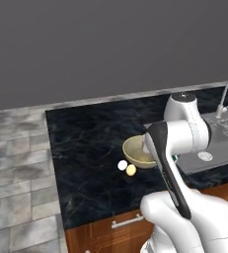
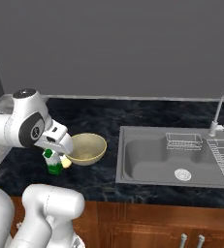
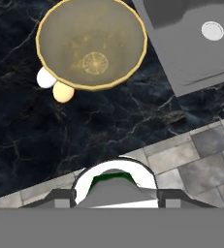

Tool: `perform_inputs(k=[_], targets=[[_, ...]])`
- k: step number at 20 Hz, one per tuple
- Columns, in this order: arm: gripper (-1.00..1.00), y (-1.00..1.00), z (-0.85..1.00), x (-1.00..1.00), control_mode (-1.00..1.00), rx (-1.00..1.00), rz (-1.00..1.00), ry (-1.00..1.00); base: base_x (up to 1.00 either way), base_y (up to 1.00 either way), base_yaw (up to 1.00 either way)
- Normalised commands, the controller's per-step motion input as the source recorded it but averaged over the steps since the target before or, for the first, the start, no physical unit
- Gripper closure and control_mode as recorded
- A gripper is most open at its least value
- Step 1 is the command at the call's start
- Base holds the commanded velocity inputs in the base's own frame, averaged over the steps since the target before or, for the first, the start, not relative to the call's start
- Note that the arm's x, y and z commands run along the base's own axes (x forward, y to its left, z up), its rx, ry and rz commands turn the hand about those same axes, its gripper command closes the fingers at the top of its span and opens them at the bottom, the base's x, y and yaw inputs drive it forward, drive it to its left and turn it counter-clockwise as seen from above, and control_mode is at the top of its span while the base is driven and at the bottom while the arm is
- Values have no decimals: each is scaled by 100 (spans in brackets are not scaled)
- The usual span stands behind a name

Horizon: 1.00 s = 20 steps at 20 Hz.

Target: Gather the eggs and milk located in the vicinity of the sink area and place them right next to the bowl.

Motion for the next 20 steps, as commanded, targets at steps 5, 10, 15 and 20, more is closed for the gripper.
perform_inputs(k=[5, 10, 15, 20], targets=[[100, 0, 0, 0, 100, 0, 0, 0, 43, 1, 9], [100, 0, 0, 0, 100, 0, 0, 0, 4, 0, 1], [100, 0, 0, 0, -100, 0, 0, 0, 0, 0, 0], [100, -2, 0, 3, -100, 0, 8, 0, 0, 0, 0]])
